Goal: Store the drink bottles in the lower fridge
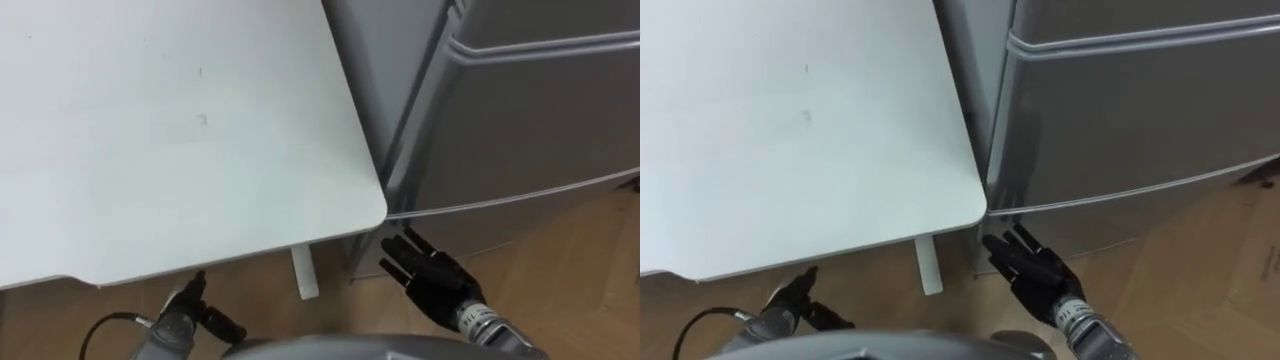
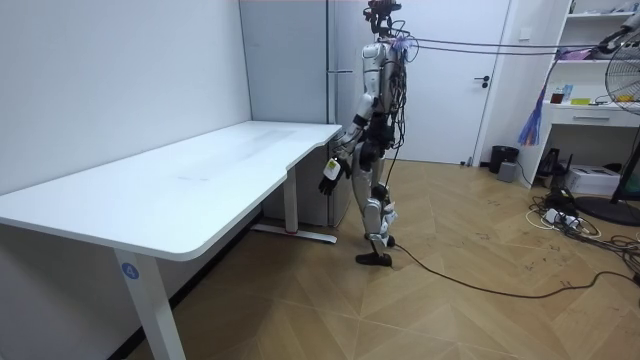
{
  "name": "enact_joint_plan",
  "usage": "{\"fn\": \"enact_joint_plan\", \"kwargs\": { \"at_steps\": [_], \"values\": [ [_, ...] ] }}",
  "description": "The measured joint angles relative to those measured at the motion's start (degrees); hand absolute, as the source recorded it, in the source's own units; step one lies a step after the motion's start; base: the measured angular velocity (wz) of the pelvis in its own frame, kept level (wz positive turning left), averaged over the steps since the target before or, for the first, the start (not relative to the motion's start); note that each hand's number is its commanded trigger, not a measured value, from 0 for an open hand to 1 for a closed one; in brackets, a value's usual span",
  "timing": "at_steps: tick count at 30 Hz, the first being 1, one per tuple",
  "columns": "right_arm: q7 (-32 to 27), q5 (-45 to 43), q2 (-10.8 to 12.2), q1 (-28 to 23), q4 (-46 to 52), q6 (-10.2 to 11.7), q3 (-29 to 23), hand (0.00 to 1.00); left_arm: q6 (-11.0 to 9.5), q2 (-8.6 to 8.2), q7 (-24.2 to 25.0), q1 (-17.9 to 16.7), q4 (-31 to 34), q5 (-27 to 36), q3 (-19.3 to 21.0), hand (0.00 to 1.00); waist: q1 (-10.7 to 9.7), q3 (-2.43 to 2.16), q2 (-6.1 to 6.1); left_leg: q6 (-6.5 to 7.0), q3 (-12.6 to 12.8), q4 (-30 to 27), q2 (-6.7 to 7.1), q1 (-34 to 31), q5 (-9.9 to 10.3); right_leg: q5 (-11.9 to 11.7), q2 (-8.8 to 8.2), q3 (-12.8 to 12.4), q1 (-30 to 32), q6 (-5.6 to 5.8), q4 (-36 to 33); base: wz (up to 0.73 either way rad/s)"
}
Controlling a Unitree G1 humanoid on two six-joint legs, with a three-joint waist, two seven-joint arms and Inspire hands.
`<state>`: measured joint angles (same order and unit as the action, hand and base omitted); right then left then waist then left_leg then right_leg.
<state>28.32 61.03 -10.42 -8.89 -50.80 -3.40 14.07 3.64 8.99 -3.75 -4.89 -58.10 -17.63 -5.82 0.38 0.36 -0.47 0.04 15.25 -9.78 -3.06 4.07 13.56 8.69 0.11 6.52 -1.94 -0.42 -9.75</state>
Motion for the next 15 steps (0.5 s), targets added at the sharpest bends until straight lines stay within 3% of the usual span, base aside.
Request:
{"fn": "enact_joint_plan", "kwargs": {
  "at_steps": [10,15],
  "values": [
    [-0.4,-1.1,0.2,1.9,-5.4,-0.3,1.1,0.00,0.0,-0.28,-0.9,-0.6,-0.2,2.8,0.1,0.00,0.0,-0.18,0.06,-0.05,-1.9,-0.5,0.53,-0.3,-0.2,0.0,-0.36,3.0,-0.8,0.00,1.3,0.10],
    [-1.5,-8.6,0.1,2.7,-8.2,-0.4,-1.0,0.00,-0.9,-0.27,-1.8,-2.1,-0.2,4.5,1.9,0.00,-0.2,-0.17,-0.49,0.18,-4.0,-0.6,0.88,-0.4,-0.3,0.0,-0.74,4.6,-1.6,0.01,1.4,0.15]
  ]
}}
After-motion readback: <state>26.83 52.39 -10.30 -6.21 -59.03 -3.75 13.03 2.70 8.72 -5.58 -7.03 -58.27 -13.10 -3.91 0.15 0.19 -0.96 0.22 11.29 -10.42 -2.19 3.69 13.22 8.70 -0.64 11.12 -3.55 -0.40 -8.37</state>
